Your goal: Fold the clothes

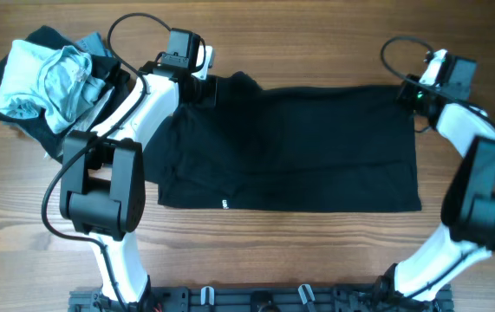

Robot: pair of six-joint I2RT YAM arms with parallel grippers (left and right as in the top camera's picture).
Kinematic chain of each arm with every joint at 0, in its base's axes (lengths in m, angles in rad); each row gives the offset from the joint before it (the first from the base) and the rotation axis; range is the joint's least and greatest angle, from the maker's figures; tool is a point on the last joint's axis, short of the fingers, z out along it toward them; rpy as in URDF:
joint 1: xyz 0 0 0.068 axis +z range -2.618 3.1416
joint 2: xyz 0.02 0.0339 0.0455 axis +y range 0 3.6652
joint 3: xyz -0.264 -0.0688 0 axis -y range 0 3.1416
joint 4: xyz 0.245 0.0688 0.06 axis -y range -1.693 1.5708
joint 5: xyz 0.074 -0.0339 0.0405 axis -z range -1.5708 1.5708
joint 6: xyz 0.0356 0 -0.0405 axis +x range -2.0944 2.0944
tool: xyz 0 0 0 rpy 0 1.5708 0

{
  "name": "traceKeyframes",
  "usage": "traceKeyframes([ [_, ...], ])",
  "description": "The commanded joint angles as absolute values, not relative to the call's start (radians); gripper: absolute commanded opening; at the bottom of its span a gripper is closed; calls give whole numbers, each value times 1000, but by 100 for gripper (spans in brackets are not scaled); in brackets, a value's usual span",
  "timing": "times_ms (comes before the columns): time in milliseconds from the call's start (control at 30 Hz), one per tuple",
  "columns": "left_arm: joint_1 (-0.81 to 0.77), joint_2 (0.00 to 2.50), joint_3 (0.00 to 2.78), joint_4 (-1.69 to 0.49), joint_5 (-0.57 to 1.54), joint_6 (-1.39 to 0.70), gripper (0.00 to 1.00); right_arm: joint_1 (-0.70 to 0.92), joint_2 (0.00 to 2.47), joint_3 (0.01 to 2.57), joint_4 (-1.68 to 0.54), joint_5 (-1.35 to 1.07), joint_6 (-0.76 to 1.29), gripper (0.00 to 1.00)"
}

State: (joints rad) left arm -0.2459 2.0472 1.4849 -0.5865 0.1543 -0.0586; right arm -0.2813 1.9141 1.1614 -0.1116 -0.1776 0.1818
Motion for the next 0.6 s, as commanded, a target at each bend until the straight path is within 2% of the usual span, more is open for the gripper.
traceKeyframes([
  [0, -239, 1997, 1487, -672, 149, -68, 4, -286, 1778, 1164, -258, -102, 269, 4],
  [67, -239, 1985, 1487, -791, 120, -68, 4, -288, 1755, 1164, -402, -80, 277, 4],
  [100, -239, 1986, 1487, -860, 117, -68, 9, -288, 1754, 1164, -473, -53, 322, 4],
  [133, -239, 1986, 1487, -893, 117, -68, 22, -289, 1754, 1164, -525, -31, 357, 4],
  [167, -239, 1986, 1487, -913, 117, -67, 29, -289, 1755, 1164, -552, -20, 369, 4],
  [333, -239, 1966, 1487, -760, 103, -68, 59, -289, 1755, 1164, -556, -26, 367, 4],
  [400, -239, 1966, 1487, -660, 103, -67, 65, -288, 1755, 1164, -559, -25, 366, 4],
  [567, -238, 2035, 1487, -520, 84, -32, 70, -288, 1755, 1164, -557, -26, 365, 4],
])
